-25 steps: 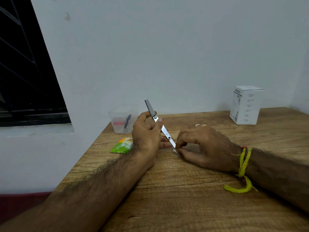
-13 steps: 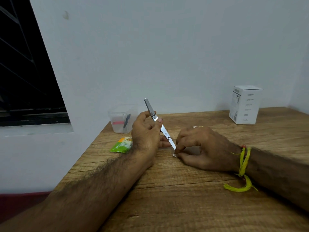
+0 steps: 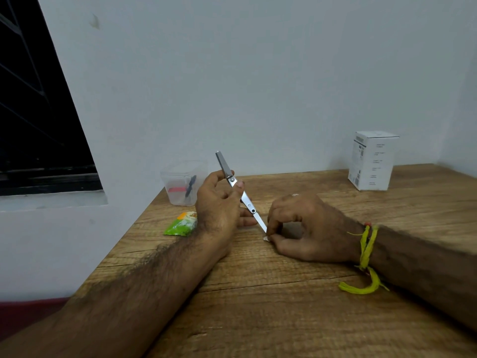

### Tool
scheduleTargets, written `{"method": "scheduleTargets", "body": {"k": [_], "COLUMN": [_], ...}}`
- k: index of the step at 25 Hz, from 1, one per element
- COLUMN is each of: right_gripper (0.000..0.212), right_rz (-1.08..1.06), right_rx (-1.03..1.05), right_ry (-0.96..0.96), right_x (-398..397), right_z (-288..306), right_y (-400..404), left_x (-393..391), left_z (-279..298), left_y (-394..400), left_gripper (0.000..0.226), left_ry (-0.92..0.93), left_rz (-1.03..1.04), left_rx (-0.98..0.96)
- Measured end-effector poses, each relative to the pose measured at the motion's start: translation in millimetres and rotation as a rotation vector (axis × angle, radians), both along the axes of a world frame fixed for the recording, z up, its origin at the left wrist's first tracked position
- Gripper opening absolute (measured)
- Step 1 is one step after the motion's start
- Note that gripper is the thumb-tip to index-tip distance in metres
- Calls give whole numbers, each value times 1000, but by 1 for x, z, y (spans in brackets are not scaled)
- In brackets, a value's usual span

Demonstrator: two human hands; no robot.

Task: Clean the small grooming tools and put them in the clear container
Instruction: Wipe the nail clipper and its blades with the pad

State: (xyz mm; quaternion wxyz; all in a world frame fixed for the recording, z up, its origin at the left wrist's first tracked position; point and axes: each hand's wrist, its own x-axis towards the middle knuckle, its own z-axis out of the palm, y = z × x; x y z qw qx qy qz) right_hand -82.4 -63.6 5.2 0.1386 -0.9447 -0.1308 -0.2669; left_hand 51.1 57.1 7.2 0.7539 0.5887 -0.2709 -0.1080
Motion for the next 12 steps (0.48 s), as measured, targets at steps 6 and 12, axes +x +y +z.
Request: {"method": "scheduleTargets", "body": {"k": [6, 12], "right_gripper": [6, 4], "right_rz": [-49, -45], "right_rx": [-34, -47], "right_ry": [-8, -33], "right_x": [1, 0], "right_z": [-1, -1], "right_y": [-2, 0], "left_x": [0, 0], "left_z": [1, 1], "left_y": [1, 2], "left_gripper": [25, 25], "left_ry": [6, 9], "left_rz": [6, 18], "left_rx": [4, 10]}}
